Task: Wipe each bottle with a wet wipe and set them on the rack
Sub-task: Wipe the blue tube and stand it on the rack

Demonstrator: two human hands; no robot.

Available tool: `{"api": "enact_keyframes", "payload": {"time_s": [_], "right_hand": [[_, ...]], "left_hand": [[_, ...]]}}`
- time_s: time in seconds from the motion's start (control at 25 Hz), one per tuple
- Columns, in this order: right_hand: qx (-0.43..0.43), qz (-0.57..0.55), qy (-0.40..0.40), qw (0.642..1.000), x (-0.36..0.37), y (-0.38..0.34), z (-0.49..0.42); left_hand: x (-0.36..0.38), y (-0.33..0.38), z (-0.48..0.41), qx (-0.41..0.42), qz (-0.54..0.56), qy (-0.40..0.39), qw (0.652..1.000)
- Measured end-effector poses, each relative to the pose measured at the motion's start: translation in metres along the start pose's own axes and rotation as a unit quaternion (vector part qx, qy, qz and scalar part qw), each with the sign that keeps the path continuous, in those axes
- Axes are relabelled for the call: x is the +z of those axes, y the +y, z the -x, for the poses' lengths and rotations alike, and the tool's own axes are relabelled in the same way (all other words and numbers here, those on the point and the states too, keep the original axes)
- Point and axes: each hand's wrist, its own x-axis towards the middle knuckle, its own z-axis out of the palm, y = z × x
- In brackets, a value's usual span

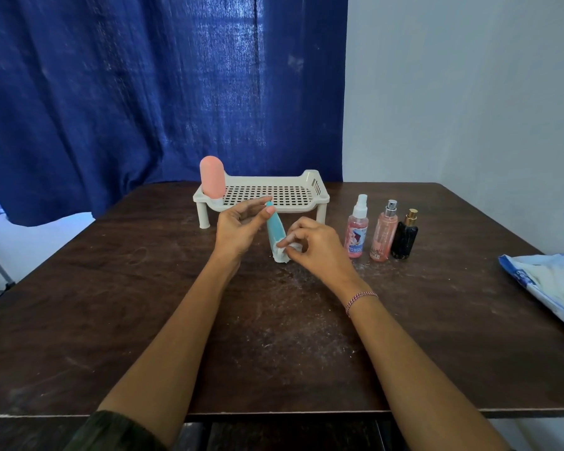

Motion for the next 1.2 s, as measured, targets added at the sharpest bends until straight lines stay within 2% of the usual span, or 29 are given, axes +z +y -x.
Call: {"api": "enact_keyframes", "payload": {"time_s": [0.2,0.4,0.6,0.84,1.04,1.2], "right_hand": [[0.016,0.027,-0.087,0.996,-0.001,-0.001,0.000],[0.004,-0.012,0.006,1.000,0.000,-0.005,0.000],[0.020,-0.003,-0.028,0.999,0.001,-0.003,0.000],[0.013,0.019,-0.017,1.000,0.001,-0.003,0.002],[-0.038,0.014,0.013,0.999,0.004,-0.009,0.002],[-0.065,0.003,0.071,0.995,0.005,-0.014,0.003]], "left_hand": [[-0.001,-0.001,0.000,-0.019,-0.003,-0.035,0.999],[-0.002,-0.005,0.001,-0.028,-0.006,-0.071,0.997],[-0.001,-0.006,0.001,-0.040,0.003,-0.094,0.995],[-0.003,-0.004,0.001,-0.050,0.037,-0.097,0.993],[0.000,-0.002,0.004,-0.033,0.060,-0.122,0.990],[0.002,-0.002,0.004,-0.034,0.039,-0.135,0.989]]}}
